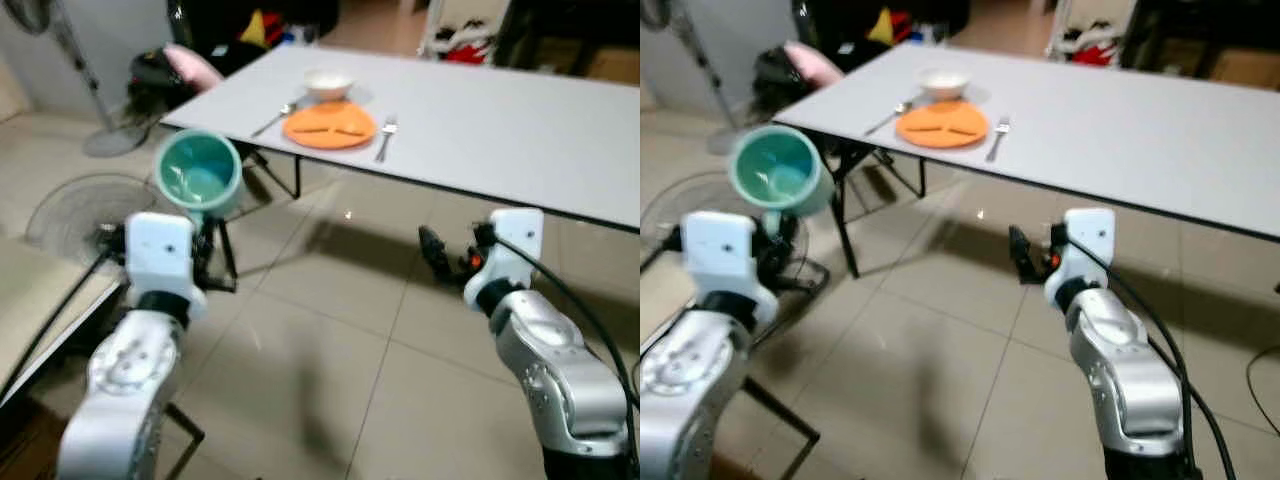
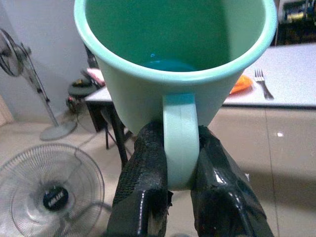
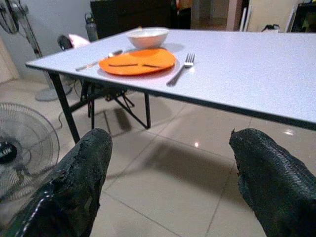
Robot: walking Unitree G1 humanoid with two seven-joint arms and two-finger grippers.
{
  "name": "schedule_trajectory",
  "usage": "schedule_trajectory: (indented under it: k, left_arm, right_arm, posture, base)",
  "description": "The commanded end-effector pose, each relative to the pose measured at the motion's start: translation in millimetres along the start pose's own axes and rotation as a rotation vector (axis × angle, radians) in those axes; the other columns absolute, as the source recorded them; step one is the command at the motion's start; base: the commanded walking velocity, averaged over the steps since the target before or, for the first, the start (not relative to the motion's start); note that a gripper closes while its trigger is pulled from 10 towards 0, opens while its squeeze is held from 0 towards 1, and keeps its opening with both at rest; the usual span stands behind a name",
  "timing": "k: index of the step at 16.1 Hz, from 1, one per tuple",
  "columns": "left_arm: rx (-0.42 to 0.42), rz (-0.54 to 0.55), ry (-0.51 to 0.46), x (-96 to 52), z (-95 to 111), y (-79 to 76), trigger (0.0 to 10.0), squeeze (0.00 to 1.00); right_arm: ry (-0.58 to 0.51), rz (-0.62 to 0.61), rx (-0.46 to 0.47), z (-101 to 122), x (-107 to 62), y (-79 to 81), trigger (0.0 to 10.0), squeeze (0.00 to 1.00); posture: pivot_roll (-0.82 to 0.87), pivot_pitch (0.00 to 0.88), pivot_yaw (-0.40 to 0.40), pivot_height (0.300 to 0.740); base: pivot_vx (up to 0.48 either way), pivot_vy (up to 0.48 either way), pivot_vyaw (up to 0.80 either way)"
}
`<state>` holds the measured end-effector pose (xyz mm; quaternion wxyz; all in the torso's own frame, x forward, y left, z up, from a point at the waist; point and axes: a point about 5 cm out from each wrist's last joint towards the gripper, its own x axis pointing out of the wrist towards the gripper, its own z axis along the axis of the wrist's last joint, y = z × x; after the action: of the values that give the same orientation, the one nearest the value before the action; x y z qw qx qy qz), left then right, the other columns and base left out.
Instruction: Setting the table
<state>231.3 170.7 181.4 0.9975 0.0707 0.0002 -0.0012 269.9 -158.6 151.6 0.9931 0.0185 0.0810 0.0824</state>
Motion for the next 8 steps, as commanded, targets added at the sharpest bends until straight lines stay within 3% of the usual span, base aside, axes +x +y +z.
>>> schedule_trajectory:
  k: [1, 8]
  left_arm:
    - [0.0, 0.043, -0.009, -0.9, 1.4, 9.3, 10.0, 0.0]
    - [-0.033, 0.069, 0.007, -5.1, -4.4, 14.8, 10.0, 0.0]
  right_arm:
    - [-0.029, 0.026, -0.001, 6.4, 4.9, 8.5, 10.0, 0.0]
    - [-0.065, 0.052, -0.038, 9.5, 9.7, 15.4, 10.0, 0.0]
  posture:
    - [-0.07, 0.0, 0.035, 0.74]
    - [-0.07, 0.0, 0.025, 0.74]
  base:
    - [0.311, 0.0, 0.0]
    - [0.4, 0.0, 0.0]
